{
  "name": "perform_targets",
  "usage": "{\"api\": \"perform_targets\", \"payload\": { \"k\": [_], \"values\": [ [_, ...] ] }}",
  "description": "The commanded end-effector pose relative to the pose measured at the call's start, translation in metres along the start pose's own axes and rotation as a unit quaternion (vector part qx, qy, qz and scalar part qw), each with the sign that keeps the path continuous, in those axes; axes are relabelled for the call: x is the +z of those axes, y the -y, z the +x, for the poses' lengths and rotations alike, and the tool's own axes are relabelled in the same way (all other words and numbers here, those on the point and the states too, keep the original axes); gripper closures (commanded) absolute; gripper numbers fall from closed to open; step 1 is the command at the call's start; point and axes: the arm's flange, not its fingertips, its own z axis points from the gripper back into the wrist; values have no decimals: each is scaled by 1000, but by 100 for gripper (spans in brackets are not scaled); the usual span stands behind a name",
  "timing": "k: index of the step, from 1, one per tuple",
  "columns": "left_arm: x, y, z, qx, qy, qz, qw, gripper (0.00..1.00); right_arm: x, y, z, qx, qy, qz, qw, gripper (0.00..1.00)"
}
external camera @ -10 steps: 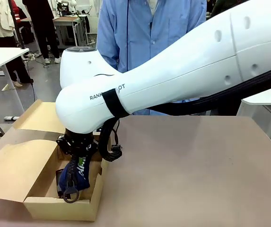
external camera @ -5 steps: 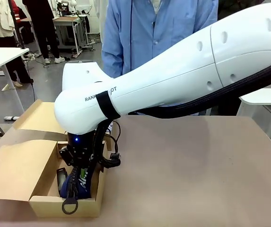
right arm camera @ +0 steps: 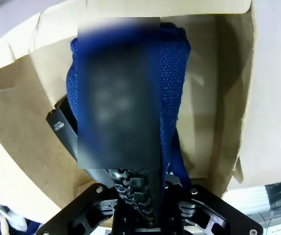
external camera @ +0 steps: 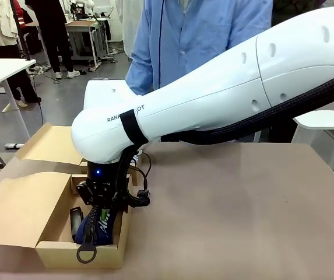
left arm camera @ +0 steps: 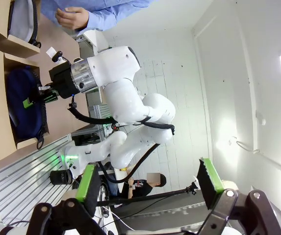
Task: Place items inside the box.
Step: Pick up a Pencil pouch or Stapler and place it inside the Mailer Box closest to the robot.
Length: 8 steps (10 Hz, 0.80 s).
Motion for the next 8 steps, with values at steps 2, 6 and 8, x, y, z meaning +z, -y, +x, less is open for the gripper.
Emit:
{"api": "perform_targets", "payload": {
  "k": [2, 6, 8],
  "values": [
    [0, 3, -1, -9, 2, -7, 1000, 0, 3, 11, -5, 9, -4, 14, 1000, 33],
    [0, 3, -1, -9, 2, -7, 1000, 0, 5, 14, -8, 13, -3, 13, 1000, 0],
    [0, 3, -1, -9, 2, -7, 1000, 0, 6, 14, -9, 16, -1, 12, 1000, 0]
  ]
}}
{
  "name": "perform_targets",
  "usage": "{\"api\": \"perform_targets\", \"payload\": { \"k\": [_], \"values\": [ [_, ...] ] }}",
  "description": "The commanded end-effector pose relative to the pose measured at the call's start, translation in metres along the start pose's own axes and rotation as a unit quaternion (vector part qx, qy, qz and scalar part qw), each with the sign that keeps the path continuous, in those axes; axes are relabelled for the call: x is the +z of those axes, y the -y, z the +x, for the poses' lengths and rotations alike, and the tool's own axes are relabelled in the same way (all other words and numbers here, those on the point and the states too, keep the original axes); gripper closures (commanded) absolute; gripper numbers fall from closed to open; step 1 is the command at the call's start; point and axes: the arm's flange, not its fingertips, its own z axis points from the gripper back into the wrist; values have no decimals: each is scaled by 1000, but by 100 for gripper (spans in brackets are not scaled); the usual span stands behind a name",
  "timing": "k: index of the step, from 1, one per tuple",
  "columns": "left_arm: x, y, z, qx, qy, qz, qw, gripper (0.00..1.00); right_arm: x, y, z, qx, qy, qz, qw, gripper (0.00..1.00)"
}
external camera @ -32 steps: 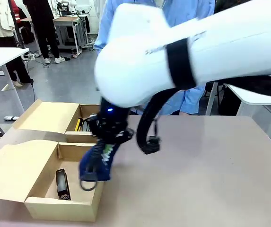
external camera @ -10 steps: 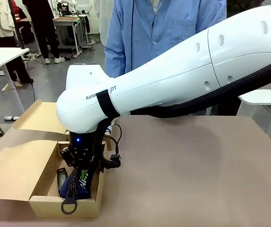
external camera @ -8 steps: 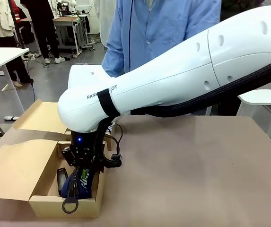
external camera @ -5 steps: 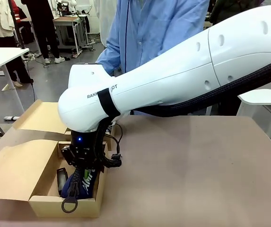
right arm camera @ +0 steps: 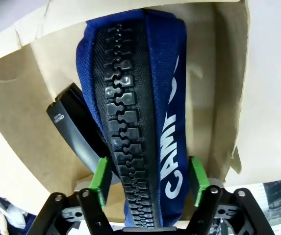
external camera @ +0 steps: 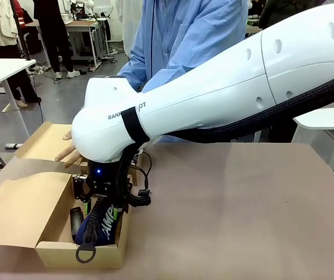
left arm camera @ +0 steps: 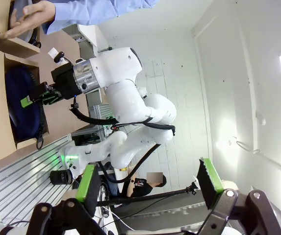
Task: Place items inside the box.
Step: Pick up a Pencil pouch or Stapler and place it inside the Mailer Box closest to the robot.
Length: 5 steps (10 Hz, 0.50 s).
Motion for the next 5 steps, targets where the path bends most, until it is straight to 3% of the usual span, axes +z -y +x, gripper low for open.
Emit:
{"api": "perform_targets", "payload": {
  "k": [1, 5],
  "values": [
    [0, 3, -1, -9, 2, -7, 1000, 0, 2, 11, -5, 9, 2, 11, 1000, 0],
    [0, 3, -1, -9, 2, -7, 1000, 0, 2, 10, -5, 15, 2, 12, 1000, 0]
  ]
}}
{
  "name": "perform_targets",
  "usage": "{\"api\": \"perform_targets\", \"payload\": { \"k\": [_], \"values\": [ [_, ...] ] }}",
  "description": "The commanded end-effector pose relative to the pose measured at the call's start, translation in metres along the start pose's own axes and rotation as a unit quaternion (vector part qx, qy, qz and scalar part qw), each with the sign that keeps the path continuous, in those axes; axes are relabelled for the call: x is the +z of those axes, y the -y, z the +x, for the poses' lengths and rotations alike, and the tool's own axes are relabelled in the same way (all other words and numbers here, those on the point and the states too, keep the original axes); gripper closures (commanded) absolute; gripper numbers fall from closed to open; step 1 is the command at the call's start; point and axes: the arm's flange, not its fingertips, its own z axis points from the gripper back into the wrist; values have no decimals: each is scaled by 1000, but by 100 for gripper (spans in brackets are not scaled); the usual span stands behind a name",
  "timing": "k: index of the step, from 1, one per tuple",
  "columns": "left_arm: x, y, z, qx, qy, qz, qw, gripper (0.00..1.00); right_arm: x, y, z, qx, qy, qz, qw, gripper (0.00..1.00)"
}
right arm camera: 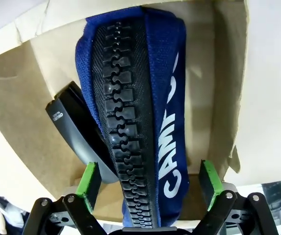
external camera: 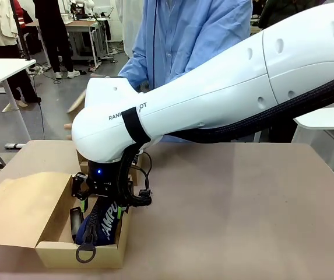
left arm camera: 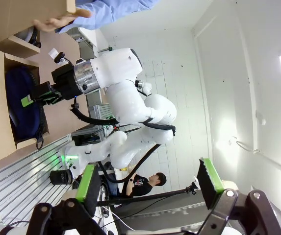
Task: Place items inside the box.
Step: Pick up a Pencil pouch or Stapler and place it inside the Mailer Box closest to the robot.
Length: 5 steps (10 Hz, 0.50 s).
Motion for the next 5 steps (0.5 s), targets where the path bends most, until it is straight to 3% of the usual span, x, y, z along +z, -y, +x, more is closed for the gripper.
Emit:
{"api": "perform_targets", "payload": {
  "k": [1, 5],
  "values": [
    [0, 3, -1, -9, 2, -7, 1000, 0, 2, 9, -5, 14, 7, 22, 1000, 0],
    [0, 3, -1, -9, 2, -7, 1000, 0, 3, 9, -7, 23, 6, 21, 999, 0]
  ]
}}
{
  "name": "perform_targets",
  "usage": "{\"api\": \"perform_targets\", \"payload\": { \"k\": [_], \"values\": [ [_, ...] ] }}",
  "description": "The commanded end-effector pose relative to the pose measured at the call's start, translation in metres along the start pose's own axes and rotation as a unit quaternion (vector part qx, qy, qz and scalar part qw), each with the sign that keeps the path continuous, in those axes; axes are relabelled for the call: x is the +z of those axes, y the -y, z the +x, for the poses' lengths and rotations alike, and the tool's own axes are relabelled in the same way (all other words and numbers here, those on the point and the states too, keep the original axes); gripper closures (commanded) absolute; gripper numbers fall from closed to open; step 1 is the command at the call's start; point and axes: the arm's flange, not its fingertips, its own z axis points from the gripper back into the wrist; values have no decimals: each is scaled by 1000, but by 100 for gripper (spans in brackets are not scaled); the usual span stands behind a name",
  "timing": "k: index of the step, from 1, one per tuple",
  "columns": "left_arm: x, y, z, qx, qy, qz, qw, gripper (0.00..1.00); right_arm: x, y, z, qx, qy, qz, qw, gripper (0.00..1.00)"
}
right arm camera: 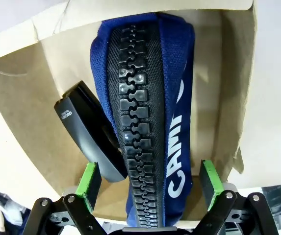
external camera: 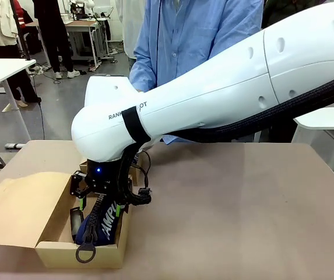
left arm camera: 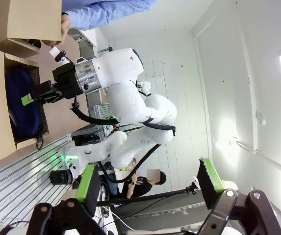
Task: Place items inside the box.
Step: Pick up a Pencil pouch or Stapler and place it inside the Mailer Box closest to the robot.
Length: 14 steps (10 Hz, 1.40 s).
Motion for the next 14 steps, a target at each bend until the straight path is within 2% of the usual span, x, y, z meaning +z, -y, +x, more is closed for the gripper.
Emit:
{"api": "perform_targets", "payload": {
  "k": [1, 14],
  "values": [
    [0, 3, -1, -9, 2, -7, 1000, 0, 0, 11, -7, 13, 0, 11, 1000, 0],
    [0, 3, -1, -9, 2, -7, 1000, 0, 1, 12, -9, 14, -1, 8, 1000, 0]
  ]
}}
